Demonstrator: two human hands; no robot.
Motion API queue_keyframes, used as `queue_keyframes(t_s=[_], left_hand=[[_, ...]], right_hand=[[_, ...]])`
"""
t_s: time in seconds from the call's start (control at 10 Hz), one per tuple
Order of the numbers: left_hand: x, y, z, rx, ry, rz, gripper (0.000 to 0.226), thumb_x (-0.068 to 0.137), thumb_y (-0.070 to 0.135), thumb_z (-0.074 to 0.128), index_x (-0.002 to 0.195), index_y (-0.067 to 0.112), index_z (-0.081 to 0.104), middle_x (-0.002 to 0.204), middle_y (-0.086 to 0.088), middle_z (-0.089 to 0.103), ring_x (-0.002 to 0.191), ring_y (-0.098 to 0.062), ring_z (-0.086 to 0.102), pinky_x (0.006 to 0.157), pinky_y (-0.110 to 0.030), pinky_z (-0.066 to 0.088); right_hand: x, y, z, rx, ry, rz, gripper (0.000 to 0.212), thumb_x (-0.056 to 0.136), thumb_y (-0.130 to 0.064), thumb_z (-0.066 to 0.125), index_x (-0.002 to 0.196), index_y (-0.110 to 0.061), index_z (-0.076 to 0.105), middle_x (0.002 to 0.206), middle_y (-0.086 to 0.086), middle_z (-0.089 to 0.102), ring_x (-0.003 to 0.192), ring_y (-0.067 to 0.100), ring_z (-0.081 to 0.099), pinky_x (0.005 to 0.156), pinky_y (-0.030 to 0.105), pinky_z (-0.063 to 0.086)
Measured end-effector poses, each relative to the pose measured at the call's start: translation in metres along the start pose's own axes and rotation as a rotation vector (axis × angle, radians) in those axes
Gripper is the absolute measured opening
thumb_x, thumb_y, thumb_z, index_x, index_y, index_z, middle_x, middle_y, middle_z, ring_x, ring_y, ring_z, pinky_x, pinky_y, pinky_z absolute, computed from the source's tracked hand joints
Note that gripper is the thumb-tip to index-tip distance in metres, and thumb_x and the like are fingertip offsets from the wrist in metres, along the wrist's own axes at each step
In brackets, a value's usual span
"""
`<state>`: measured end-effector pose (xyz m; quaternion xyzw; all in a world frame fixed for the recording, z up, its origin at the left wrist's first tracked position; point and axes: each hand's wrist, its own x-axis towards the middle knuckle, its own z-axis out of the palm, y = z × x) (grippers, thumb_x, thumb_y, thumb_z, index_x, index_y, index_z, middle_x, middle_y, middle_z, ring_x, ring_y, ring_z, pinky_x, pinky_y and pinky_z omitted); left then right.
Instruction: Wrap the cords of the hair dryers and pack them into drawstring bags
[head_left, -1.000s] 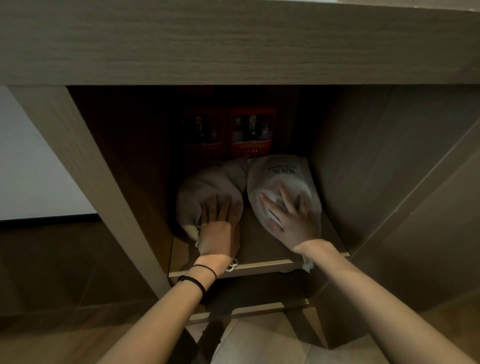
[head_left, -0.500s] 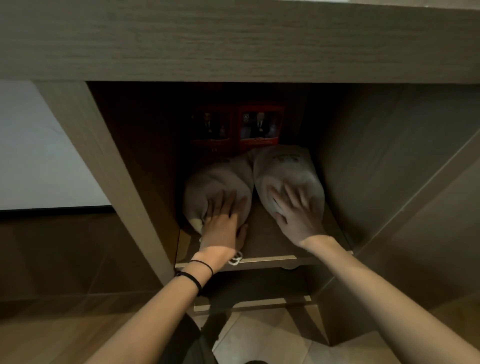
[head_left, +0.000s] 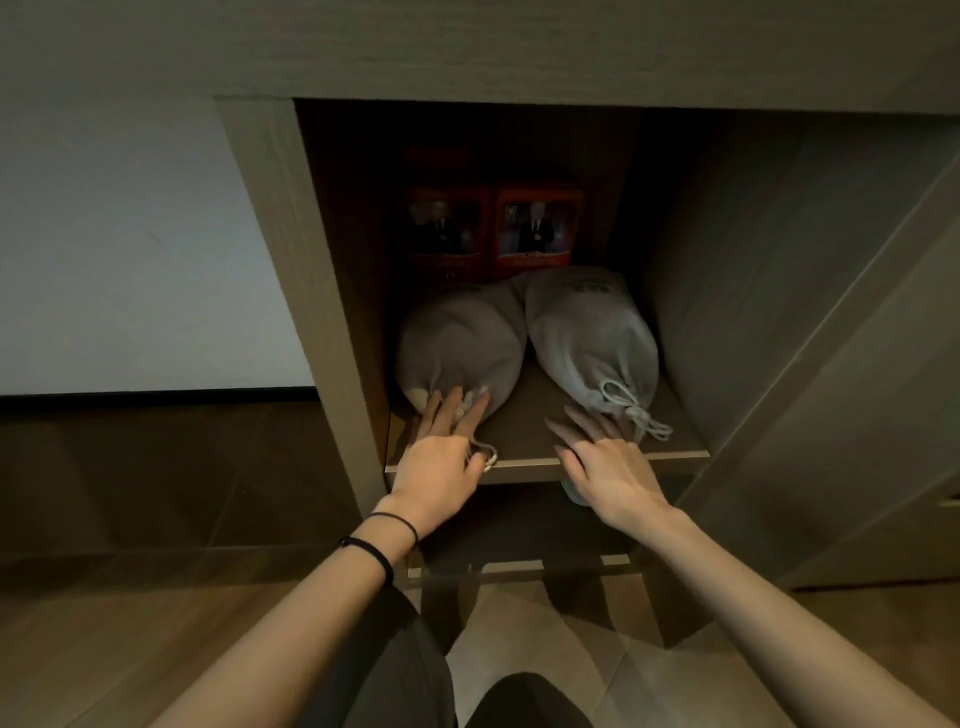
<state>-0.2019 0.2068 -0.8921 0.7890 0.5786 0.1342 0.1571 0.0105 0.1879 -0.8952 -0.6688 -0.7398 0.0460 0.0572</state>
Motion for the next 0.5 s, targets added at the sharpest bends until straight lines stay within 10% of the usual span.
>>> queue_keyframes(t_s=[0.2, 0.5], left_hand=[[0.001, 0.001, -0.003, 0.045, -0.023, -0.013, 0.068, 0.099, 0.031, 0.043, 0.150, 0.036, -0.001, 0.161, 0.000, -0.003, 0.147, -0.021, -0.008, 0.121, -0.041, 0.006], [-0.001, 0.029, -0.054, 0.161, -0.123, -0.022, 0.060, 0.100, 0.035, 0.037, 0.152, 0.031, 0.007, 0.160, 0.002, 0.007, 0.147, -0.022, 0.004, 0.118, -0.043, 0.005]], right_hand=[[0.000, 0.000, 0.006, -0.030, -0.034, 0.038, 0.044, 0.102, -0.041, 0.023, 0.146, -0.042, 0.022, 0.158, -0.008, 0.018, 0.146, 0.014, 0.013, 0.119, 0.038, 0.004], [0.000, -0.030, -0.073, -0.107, -0.209, 0.072, 0.049, 0.098, -0.038, 0.041, 0.146, -0.037, 0.028, 0.139, 0.006, 0.050, 0.126, 0.027, 0.047, 0.102, 0.042, 0.038]])
